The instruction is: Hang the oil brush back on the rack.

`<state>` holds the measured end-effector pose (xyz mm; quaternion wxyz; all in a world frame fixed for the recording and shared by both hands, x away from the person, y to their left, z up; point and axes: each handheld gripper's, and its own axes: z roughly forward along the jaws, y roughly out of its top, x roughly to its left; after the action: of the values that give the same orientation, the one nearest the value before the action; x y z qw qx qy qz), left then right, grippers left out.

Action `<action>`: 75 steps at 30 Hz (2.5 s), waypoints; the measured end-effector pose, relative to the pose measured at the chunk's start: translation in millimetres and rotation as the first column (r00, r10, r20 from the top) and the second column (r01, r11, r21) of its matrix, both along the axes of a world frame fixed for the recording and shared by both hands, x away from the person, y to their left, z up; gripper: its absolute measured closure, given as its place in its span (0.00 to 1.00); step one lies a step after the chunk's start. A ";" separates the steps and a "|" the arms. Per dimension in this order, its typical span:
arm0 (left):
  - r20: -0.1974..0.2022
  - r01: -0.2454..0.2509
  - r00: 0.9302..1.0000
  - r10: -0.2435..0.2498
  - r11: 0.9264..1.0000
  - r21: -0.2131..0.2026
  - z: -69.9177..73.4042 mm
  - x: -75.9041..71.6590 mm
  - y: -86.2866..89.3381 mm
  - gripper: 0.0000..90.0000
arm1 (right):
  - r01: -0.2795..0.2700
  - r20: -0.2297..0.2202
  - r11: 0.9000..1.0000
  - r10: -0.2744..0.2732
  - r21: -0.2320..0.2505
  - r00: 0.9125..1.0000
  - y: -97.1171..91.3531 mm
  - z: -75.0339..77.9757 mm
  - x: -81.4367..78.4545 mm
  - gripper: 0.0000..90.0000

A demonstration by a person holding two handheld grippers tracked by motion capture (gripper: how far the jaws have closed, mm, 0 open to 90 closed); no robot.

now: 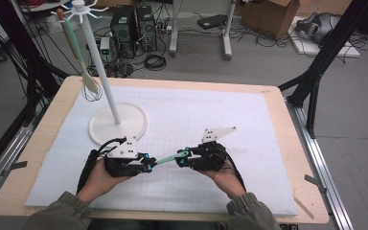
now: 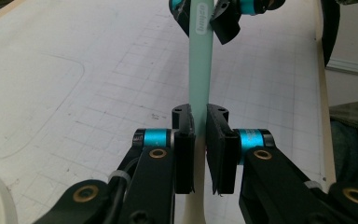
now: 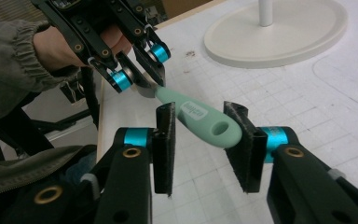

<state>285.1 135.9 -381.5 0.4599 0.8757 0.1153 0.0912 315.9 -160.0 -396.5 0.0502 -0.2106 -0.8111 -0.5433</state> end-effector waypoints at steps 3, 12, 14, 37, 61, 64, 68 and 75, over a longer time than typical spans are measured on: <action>-0.001 0.002 1.000 -0.002 1.000 0.003 -0.3 -0.3 -0.8 0.91 | -0.010 -0.015 1.000 0.010 0.012 1.000 0.3 -0.4 0.6 0.74; -0.010 0.000 1.000 0.000 1.000 0.012 -4.0 0.8 -2.0 0.90 | -0.070 -0.074 0.992 0.078 0.108 0.994 -1.2 -2.2 4.2 0.88; -0.024 0.007 1.000 -0.007 1.000 0.010 -7.2 2.4 -3.3 0.92 | -0.068 -0.073 0.991 0.077 0.115 0.994 0.6 -2.0 2.8 0.92; -0.091 0.050 0.994 -0.057 0.996 -0.067 4.8 5.3 -0.7 0.93 | -0.091 0.065 0.986 0.083 0.142 0.994 9.8 19.3 -5.0 0.81; -0.102 0.063 0.992 -0.075 0.992 -0.111 7.5 7.8 2.9 0.85 | -0.130 0.083 0.976 0.117 0.173 0.990 23.0 23.9 -6.0 0.92; -0.105 0.087 0.989 -0.100 0.989 -0.123 9.9 7.9 3.9 0.86 | -0.145 0.100 0.977 0.130 0.157 0.986 26.0 27.7 -7.0 0.92; -0.097 0.088 0.990 -0.102 0.986 -0.140 12.1 7.1 5.6 0.93 | -0.142 0.106 0.975 0.125 0.173 0.986 28.5 30.4 -7.6 0.92; -0.095 0.075 0.991 -0.091 0.983 -0.166 12.3 6.7 4.4 0.94 | -0.109 0.123 0.974 0.085 0.199 0.989 32.7 33.0 -10.2 0.90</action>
<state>291.9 140.3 -369.2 0.5265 0.8430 0.1092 0.0173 305.6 -127.3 -363.5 0.0519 -0.1330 -0.7617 -0.6320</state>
